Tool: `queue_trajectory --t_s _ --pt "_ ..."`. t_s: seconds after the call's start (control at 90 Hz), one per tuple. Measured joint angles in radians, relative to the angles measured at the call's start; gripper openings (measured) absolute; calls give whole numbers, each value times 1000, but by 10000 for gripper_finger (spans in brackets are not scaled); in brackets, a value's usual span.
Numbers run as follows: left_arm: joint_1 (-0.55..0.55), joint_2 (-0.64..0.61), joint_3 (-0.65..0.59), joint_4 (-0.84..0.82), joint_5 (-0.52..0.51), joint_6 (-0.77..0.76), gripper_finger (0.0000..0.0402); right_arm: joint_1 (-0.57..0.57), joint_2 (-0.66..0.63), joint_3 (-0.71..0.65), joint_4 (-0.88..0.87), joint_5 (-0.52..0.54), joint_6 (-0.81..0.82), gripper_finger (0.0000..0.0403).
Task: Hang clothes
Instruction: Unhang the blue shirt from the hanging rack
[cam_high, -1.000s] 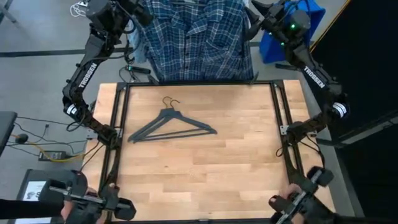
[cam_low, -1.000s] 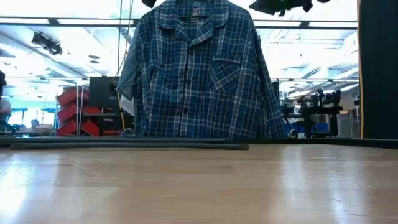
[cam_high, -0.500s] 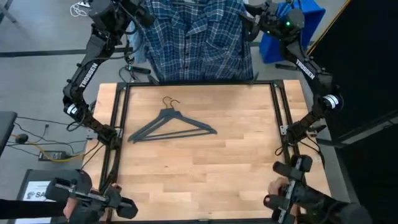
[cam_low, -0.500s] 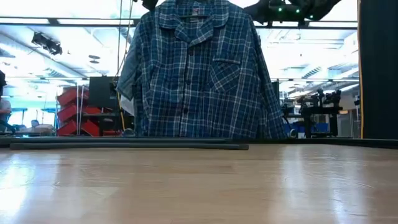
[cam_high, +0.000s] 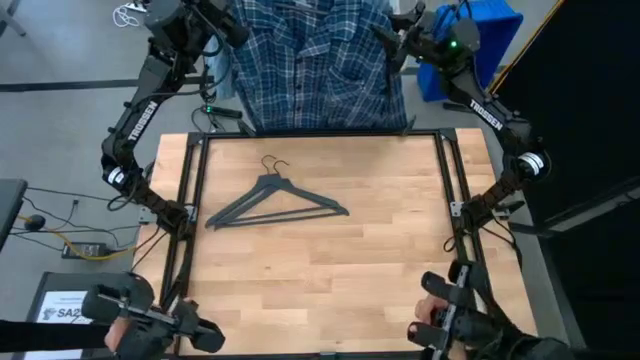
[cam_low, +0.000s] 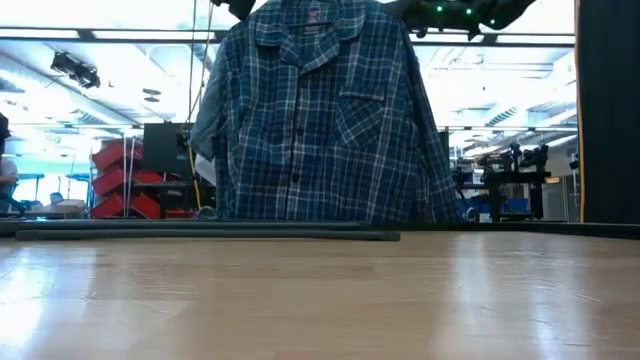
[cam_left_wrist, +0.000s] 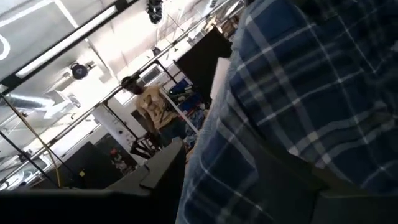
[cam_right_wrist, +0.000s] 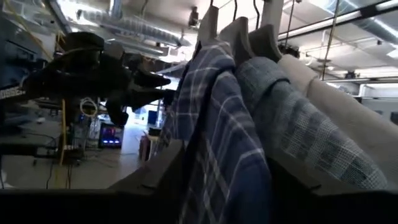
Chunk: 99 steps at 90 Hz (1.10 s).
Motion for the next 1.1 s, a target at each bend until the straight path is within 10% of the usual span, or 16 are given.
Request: queue_trajectory --t_s 0.3,1.1 --pt "0 0 0 -10 24 0 172 0 0 0 -4 -23 -29 17" --pt "0 -1 0 20 42 136 172 21 2 77 102 -67 34 14"
